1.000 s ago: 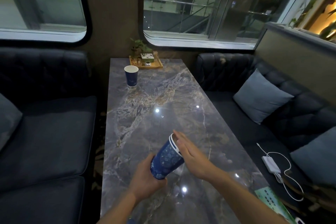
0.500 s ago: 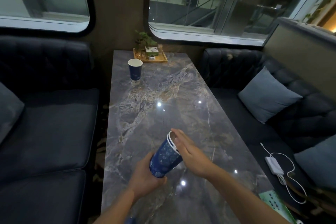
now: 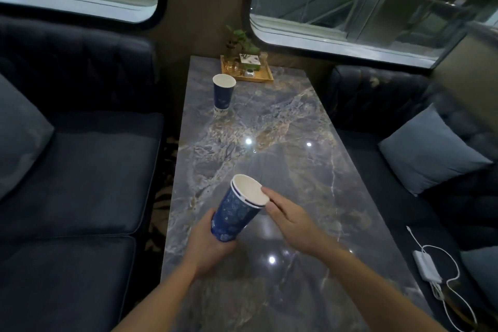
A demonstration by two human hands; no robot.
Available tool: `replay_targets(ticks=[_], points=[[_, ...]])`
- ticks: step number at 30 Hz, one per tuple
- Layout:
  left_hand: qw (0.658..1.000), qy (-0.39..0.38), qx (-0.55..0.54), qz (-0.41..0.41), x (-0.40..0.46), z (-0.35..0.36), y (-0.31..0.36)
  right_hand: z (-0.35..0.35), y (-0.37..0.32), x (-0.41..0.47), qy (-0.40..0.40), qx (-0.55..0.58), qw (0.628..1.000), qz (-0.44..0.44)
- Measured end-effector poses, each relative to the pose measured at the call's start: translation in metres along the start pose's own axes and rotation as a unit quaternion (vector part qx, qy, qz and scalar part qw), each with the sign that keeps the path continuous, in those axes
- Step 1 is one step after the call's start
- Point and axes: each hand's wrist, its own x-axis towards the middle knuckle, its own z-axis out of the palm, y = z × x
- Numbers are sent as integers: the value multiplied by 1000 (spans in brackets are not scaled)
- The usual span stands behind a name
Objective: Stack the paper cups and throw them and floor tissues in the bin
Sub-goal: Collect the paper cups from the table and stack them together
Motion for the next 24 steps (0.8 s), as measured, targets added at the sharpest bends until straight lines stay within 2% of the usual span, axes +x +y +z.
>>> replay_targets(ticks=[5,9,15,24], points=[[998,52,-13,-16,31,-15,-11,4,2,35,-43,30,999,-8],[996,83,-18,-34,50,-19,-22,5,6,61,-58,35,998,21],[994,97,-24,-46,69,-25,-37,5,6,97,-21,-45,998,-29],[993,102,-18,-48,96,-30,-62,2,-2,159,-5,-87,994,-58]])
